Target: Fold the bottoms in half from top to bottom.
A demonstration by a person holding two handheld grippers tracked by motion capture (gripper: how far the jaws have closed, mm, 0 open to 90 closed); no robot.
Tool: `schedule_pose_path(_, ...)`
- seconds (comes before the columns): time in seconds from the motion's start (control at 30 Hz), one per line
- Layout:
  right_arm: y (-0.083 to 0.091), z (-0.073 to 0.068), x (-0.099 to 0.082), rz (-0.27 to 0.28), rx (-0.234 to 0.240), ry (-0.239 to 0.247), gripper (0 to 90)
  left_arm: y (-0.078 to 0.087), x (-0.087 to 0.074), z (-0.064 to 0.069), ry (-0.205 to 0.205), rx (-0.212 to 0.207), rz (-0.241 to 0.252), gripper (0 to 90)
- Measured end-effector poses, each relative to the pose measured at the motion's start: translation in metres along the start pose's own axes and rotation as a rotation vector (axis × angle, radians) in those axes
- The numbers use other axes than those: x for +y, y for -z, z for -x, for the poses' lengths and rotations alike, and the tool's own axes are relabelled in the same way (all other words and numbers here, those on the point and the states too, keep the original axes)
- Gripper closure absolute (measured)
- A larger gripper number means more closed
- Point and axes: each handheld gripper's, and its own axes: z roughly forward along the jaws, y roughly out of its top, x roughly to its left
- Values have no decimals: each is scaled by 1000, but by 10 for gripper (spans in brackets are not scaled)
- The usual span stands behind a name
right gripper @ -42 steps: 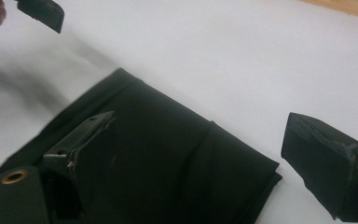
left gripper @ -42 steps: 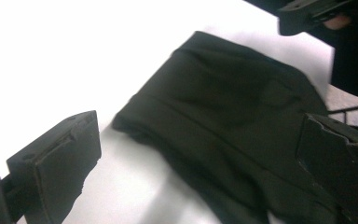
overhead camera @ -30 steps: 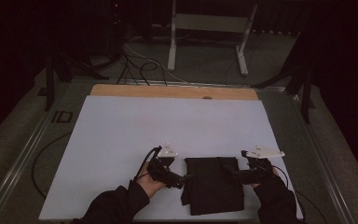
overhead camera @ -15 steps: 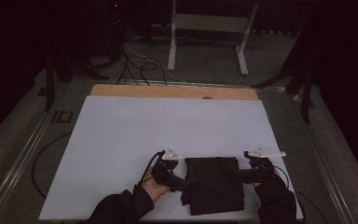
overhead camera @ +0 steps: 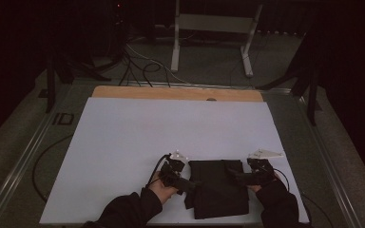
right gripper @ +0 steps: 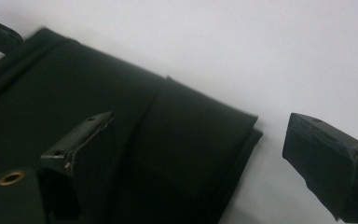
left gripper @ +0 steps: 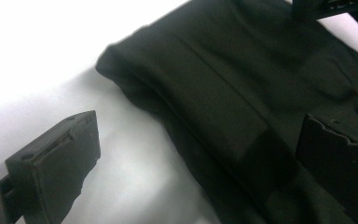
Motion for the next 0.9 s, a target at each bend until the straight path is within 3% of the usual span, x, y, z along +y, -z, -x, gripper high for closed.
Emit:
schedule_pose_path(0.17,-5,-2,-5,-44,11,-13,94,-5,0,1,-4,-6,-14,26)
schedule_pose_path(0.4,-10,-4,-9,-105,-20,-2,94,-6,-1,-1,1,-10,11,97)
schedule_pose_path(0.67,-16,-9,-12,-160,-21,4,95,-9,-2,2,2,-22,23,164)
schedule_pose_path(0.73,-17,-10,-12,-170,-24,8,100,-10,-3,4,11,-38,26,228)
schedule_pose_path(0.83,-16,-12,-12,-170,-21,12,160,-13,-2,7,-5,-30,14,276)
schedule_pose_path(0.9,-14,-14,-12,-168,-9,21,211,-14,0,7,10,-32,6,303)
